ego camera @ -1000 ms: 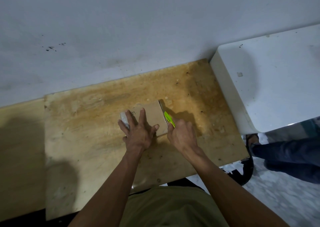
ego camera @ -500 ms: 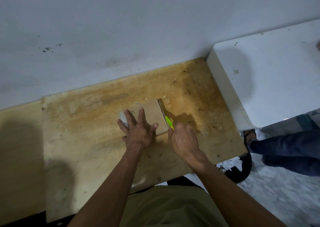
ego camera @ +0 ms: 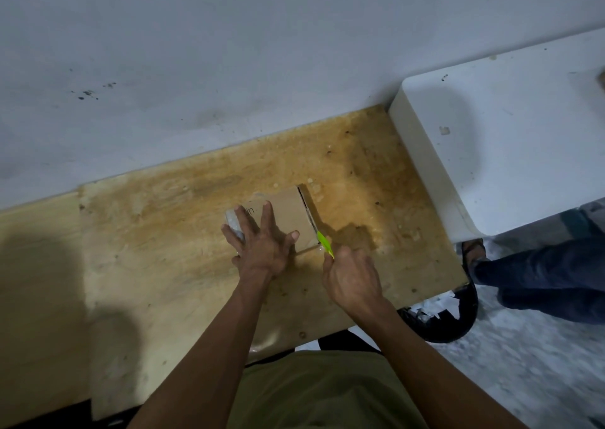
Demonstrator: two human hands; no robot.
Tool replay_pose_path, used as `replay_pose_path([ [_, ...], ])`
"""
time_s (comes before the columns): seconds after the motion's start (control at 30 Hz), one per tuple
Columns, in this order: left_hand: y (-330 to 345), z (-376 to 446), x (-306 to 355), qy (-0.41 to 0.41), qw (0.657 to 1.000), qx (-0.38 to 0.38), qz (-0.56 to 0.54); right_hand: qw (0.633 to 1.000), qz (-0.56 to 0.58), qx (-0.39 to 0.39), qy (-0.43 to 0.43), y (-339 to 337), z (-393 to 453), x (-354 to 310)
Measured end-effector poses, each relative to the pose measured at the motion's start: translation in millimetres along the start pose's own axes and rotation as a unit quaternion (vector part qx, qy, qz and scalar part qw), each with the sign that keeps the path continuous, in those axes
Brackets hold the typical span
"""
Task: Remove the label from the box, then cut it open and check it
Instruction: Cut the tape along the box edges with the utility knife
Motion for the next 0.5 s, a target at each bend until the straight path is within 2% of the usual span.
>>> replay_pose_path([
  [0.27, -1.6, -1.4, 1.3, 0.007, 1.0, 0.001, -0.001, 0.998, 0.01, -0.055, 0.017, 19.5, -19.3, 36.2],
  [0.5, -1.1, -0.6, -0.1, 0.004, 1.0, 0.001, 0.0, 0.998, 0.061, 0.006, -0.019, -14.6, -9.8, 18.5],
])
Point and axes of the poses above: each hand's wrist, its own z-axis towards the middle knuckle, its own y-axis out of the palm, x = y × z, the point moved 9 cm from there along z, towards the middle knuckle, and after that the axes turned 12 degrees about y, right-handed, at the moved point
